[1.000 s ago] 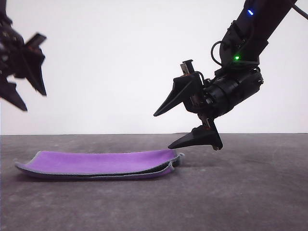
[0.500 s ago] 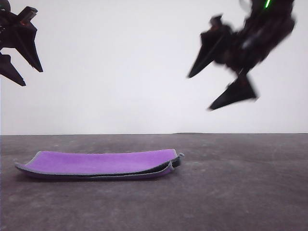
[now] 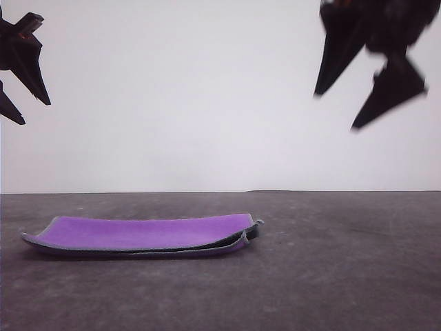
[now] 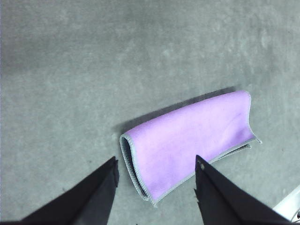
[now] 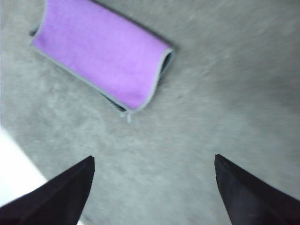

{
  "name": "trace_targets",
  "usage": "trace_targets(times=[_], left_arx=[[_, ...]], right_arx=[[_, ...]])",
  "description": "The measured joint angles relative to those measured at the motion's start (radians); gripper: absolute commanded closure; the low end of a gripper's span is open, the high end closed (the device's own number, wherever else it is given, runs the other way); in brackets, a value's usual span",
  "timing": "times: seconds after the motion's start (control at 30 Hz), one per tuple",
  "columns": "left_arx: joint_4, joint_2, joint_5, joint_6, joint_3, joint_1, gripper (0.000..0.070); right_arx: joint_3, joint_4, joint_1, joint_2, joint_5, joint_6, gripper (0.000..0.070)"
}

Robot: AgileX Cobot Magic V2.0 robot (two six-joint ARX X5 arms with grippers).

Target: Fold clothes

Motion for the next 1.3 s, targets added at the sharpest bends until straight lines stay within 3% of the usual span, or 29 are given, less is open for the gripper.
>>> trace_targets(times=[0.1,0.27,0.47,0.83,1.2,1.3], left_arx=[[0.001,0.0,0.0,0.0,0.0,0.0,0.0385],[0.005,0.0,0.0,-0.001,0.0,0.0,0.0385],[0.005,0.0,0.0,-0.008,0.0,0.0,0.0385],[0.005,0.0,0.0,-0.019,0.0,0.0,0.0385],[0.005,0.0,0.0,-0.021,0.0,0.0,0.0385],[0.008,0.0,0.0,-0.021,0.0,0.0,0.0385]], right_arx=[[-0.147,0.161,0.016,0.012,-0.06,0.056,0.0186],[-0.313,0.464,0.046,0.012,-0.076,0.208,0.0187],[-0.372,0.699,0.114,0.032,-0.086,0.381,0.0189],[-0.372,0.857,0.172,0.157,-0.091,0.552,0.019],[-0.37,0.921,0.194,0.219,-0.106,0.617,0.0227],[-0.368,0.941,0.209,0.23,-0.123,0.628,0.0266]])
